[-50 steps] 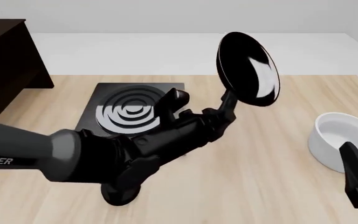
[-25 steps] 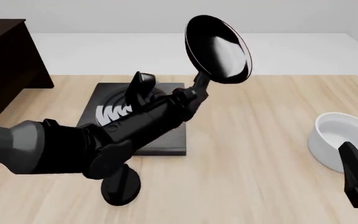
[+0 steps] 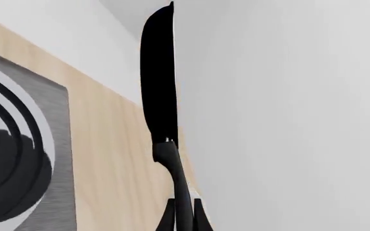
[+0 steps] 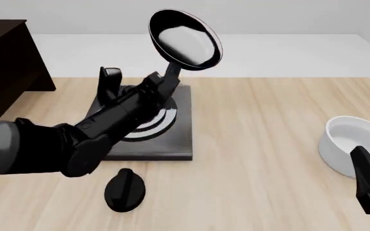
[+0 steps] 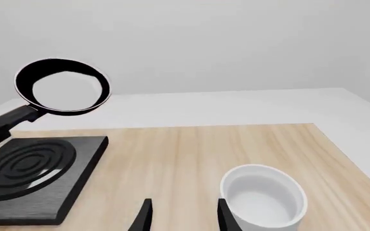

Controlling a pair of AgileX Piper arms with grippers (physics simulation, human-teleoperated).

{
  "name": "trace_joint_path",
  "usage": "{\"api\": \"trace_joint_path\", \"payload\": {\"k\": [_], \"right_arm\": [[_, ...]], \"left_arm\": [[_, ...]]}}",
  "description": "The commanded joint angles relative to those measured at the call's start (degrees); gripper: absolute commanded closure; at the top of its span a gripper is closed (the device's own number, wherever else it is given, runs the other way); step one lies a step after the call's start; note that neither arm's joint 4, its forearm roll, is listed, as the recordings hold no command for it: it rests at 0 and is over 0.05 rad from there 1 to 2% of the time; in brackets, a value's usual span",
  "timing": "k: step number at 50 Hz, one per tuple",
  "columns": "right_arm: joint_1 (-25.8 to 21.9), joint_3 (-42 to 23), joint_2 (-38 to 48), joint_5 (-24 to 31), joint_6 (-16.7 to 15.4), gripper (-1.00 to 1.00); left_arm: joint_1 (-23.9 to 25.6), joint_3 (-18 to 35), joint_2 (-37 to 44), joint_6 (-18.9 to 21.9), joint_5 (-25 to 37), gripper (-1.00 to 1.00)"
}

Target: Put the frying pan under the cabinet shelf.

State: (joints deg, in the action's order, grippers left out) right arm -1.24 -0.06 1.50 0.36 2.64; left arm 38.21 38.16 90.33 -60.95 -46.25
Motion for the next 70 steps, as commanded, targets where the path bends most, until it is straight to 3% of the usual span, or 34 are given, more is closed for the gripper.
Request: {"api": "trace_joint_path", "payload": {"k": [1, 10, 17, 27, 51, 63, 70], "right_arm": [[-0.08, 0.02, 0.29, -0.2, 0.0, -1.0], [-0.11, 0.02, 0.46, -0.25, -0.04, -1.0], [-0.29, 0.03, 1.03, -0.58, 0.02, -1.0], [-0.27, 0.03, 1.1, -0.7, 0.13, -1.0], [-0.24, 0.01, 0.44, -0.13, 0.22, -1.0], [-0.22, 0.02, 0.49, -0.18, 0.2, -1.0], [-0.18, 0.02, 0.16, 0.07, 0.15, -1.0]], "left_arm": [[-3.91, -1.34, -0.36, -5.15, -4.58, 1.0], [-7.32, -3.04, 1.87, -8.88, -7.44, 1.0], [-10.07, -4.93, 5.11, -13.98, -11.31, 1.0], [-14.27, -7.31, 4.74, -15.76, -13.99, 1.0], [-18.31, -12.78, 2.44, -18.49, -18.41, 1.0], [-25.31, -18.84, 1.16, -22.31, -21.81, 1.0], [-25.4, -20.74, -1.59, -22.67, -21.59, 1.0]]}}
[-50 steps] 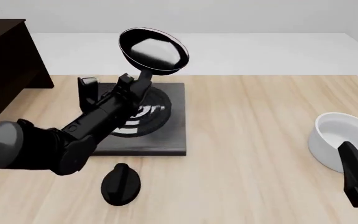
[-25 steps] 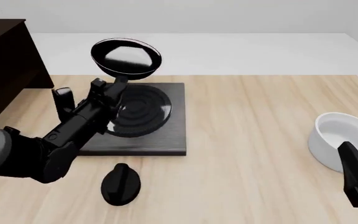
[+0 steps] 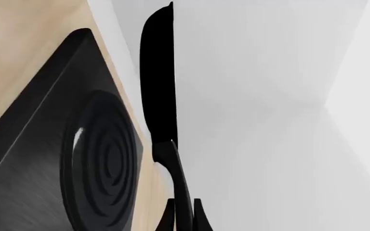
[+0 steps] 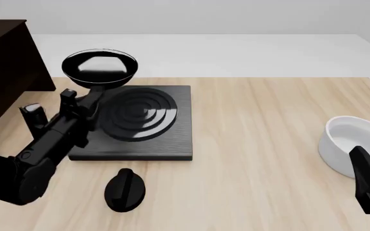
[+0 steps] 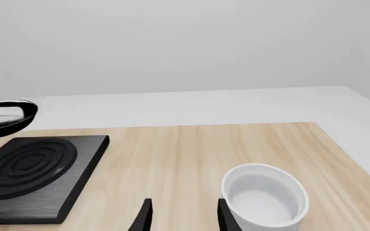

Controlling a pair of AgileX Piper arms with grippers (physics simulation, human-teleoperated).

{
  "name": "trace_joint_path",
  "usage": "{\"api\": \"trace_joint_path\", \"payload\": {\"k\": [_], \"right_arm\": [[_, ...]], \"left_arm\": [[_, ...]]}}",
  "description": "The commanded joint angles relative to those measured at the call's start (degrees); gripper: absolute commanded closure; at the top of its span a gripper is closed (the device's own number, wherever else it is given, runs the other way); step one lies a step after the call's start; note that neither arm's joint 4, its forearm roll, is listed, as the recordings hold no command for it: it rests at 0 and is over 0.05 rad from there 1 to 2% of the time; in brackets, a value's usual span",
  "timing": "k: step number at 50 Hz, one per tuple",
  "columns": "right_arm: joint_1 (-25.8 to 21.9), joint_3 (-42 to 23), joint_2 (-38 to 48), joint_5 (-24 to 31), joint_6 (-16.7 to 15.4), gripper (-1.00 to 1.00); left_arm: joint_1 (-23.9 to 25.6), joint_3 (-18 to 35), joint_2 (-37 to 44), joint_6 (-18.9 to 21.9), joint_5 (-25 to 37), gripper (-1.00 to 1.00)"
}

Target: Put the frying pan under the cabinet shelf.

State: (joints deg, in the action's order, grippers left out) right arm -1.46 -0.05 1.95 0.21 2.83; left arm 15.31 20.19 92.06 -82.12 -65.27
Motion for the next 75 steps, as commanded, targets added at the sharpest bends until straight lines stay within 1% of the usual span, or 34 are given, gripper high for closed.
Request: {"api": "trace_joint_path", "payload": {"k": [1, 11, 16, 17, 22, 28, 29, 31, 32, 34, 35, 44, 48, 51, 56, 59, 61, 70, 71, 72, 74, 75], "right_arm": [[0.05, 0.0, -0.37, 0.28, -0.03, -1.0], [0.01, 0.01, -0.72, 0.49, 0.06, -1.0], [0.07, 0.01, -1.06, 0.74, 0.12, -1.0], [0.07, 0.01, -1.07, 0.75, 0.11, -1.0], [0.15, 0.01, -1.38, 0.92, 0.17, -1.0], [0.12, 0.0, -1.48, 0.98, 0.2, -1.0], [0.08, 0.0, -1.44, 0.97, 0.18, -1.0], [0.03, 0.0, -1.34, 0.92, 0.2, -1.0], [0.02, 0.0, -1.28, 0.9, 0.21, -1.0], [-0.03, 0.0, -1.11, 0.81, 0.17, -1.0], [-0.06, 0.0, -1.0, 0.74, 0.14, -1.0], [-0.12, 0.01, -0.63, 0.56, -0.05, -1.0], [-0.09, -0.02, -0.79, 0.64, 0.02, -1.0], [0.01, -0.01, -1.22, 0.89, 0.11, -1.0], [0.03, -0.01, -1.42, 1.03, 0.13, -1.0], [0.07, 0.0, -1.61, 1.11, 0.22, -1.0], [0.09, 0.0, -1.63, 1.11, 0.22, -1.0], [0.19, -0.01, -1.72, 1.09, 0.25, -1.0], [0.19, -0.01, -1.73, 1.1, 0.24, -1.0], [0.19, -0.01, -1.72, 1.1, 0.24, -1.0], [0.18, -0.01, -1.71, 1.08, 0.25, -1.0], [0.18, 0.0, -1.71, 1.06, 0.26, -1.0]], "left_arm": [[-2.94, -3.27, -3.67, -1.74, -2.72, 1.0], [-5.99, -7.76, -5.51, -4.81, -4.53, 1.0], [-7.59, -10.04, -7.12, -5.49, -4.35, 1.0], [-7.11, -10.16, -6.81, -6.45, -4.52, 1.0], [-6.97, -11.74, -8.15, -5.91, -4.41, 1.0], [-5.7, -12.13, -6.9, -7.6, -4.6, 1.0], [-6.03, -12.45, -6.95, -7.11, -4.57, 1.0], [-5.62, -12.64, -6.3, -8.45, -4.61, 1.0], [-5.78, -12.79, -6.38, -8.12, -4.6, 1.0], [-5.87, -13.22, -6.05, -9.44, -4.62, 1.0], [-5.72, -13.25, -5.95, -9.15, -4.61, 1.0], [-7.65, -16.53, -4.94, -11.69, -4.63, 1.0], [-9.91, -18.96, -7.34, -9.9, -4.62, 1.0], [-11.23, -20.02, -7.23, -9.84, -4.62, 1.0], [-11.92, -20.18, -5.42, -10.76, -4.62, 1.0], [-13.88, -20.18, -5.07, -9.51, -4.61, 1.0], [-13.57, -20.18, -4.95, -9.89, -4.61, 1.0], [-16.66, -20.19, -3.44, -9.4, -4.47, 1.0], [-17.61, -20.19, -3.64, -9.22, -4.37, 1.0], [-17.3, -20.19, -3.61, -9.29, -4.45, 1.0], [-19.14, -20.19, -3.43, -9.09, -4.25, 1.0], [-18.75, -20.19, -3.4, -9.5, -4.5, 1.0]]}}
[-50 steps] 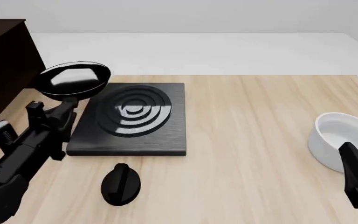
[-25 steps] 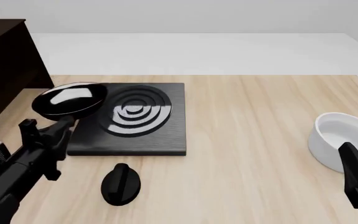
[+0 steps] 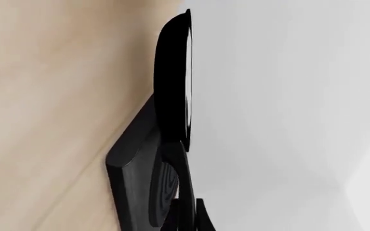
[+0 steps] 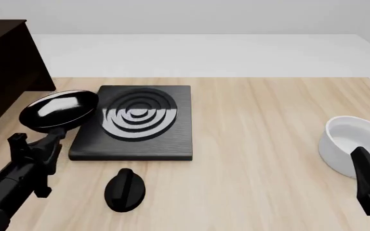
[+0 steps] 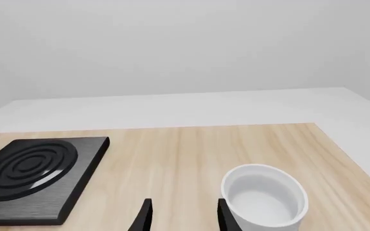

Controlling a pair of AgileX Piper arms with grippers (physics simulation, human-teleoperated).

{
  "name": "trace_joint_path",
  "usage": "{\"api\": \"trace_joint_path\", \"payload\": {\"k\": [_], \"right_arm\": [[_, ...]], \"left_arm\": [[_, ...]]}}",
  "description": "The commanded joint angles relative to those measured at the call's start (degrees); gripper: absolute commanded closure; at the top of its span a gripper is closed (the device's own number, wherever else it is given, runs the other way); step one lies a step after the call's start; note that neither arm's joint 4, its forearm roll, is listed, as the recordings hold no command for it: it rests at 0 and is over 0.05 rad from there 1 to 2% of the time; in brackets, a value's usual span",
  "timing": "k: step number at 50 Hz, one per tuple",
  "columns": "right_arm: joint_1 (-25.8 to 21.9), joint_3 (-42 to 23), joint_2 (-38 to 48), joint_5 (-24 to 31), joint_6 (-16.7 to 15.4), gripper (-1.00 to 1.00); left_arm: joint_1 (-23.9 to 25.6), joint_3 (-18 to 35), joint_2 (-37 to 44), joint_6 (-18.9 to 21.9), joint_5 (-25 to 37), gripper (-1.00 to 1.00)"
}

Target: Put the frying pan under the cabinet shelf.

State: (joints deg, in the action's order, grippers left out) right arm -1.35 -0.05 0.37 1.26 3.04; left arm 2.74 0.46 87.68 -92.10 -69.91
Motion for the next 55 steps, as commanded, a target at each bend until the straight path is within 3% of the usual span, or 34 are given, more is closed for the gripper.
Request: {"api": "trace_joint_path", "payload": {"k": [1, 14, 16, 55], "right_arm": [[0.07, 0.0, -0.13, 0.0, 0.08, -1.0], [0.15, 0.01, -0.21, 0.06, 0.11, -1.0], [0.12, 0.0, -0.18, 0.07, 0.05, -1.0], [-0.03, 0.02, -0.05, 0.4, -0.42, -1.0]], "left_arm": [[-6.98, -0.46, 1.01, 1.15, 0.71, 1.0], [-13.05, -0.46, -0.46, 1.26, 2.76, 1.0], [-12.95, -0.46, 2.95, 0.53, 0.58, 1.0], [-27.33, -0.45, 5.8, 0.41, 0.03, 1.0]]}}
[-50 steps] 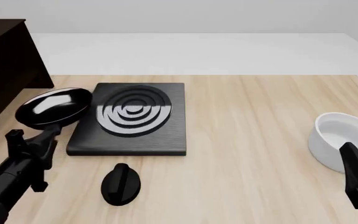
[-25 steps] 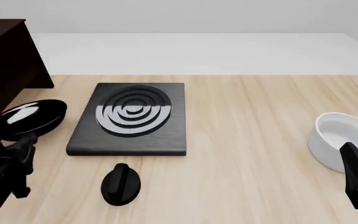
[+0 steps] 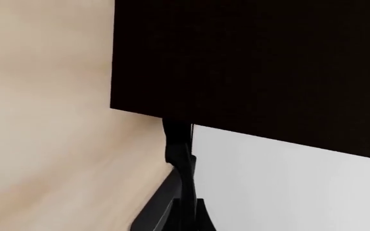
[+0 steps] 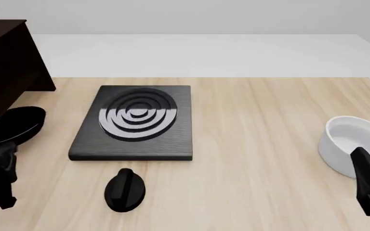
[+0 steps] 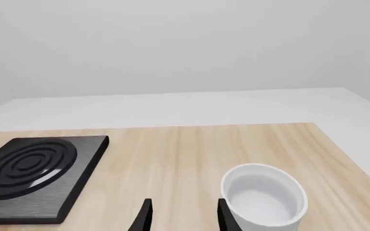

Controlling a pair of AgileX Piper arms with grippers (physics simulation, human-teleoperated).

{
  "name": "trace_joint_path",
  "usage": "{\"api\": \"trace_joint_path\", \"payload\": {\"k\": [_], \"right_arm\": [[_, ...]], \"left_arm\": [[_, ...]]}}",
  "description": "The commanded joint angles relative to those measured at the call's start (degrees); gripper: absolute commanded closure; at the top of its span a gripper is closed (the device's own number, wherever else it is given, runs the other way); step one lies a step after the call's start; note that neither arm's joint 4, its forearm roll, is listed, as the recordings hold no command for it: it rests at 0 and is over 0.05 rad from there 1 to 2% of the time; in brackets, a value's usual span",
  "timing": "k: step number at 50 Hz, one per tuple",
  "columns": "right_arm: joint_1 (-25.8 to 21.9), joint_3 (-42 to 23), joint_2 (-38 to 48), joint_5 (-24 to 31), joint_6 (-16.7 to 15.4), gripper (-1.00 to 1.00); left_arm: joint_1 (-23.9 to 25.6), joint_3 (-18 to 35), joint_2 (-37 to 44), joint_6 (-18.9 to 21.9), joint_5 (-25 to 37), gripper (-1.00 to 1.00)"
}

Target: Put the frying pan under the cabinet shelf.

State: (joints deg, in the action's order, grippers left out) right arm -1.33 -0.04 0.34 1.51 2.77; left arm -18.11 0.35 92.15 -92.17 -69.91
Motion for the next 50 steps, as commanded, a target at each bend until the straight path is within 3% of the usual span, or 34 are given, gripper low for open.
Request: {"api": "trace_joint_path", "payload": {"k": [1, 29, 50], "right_arm": [[-0.04, 0.01, -0.04, 0.16, -0.15, -1.0], [-0.8, 0.01, 1.61, -0.88, -0.23, -1.0], [-0.99, 0.02, 1.91, -1.06, -0.56, -1.0]], "left_arm": [[-7.51, -0.35, 1.56, 0.94, 0.04, 1.0], [-13.89, 2.18, 3.11, 2.08, 0.95, 1.0], [-12.51, 9.32, 5.36, 4.82, 5.49, 1.0]]}}
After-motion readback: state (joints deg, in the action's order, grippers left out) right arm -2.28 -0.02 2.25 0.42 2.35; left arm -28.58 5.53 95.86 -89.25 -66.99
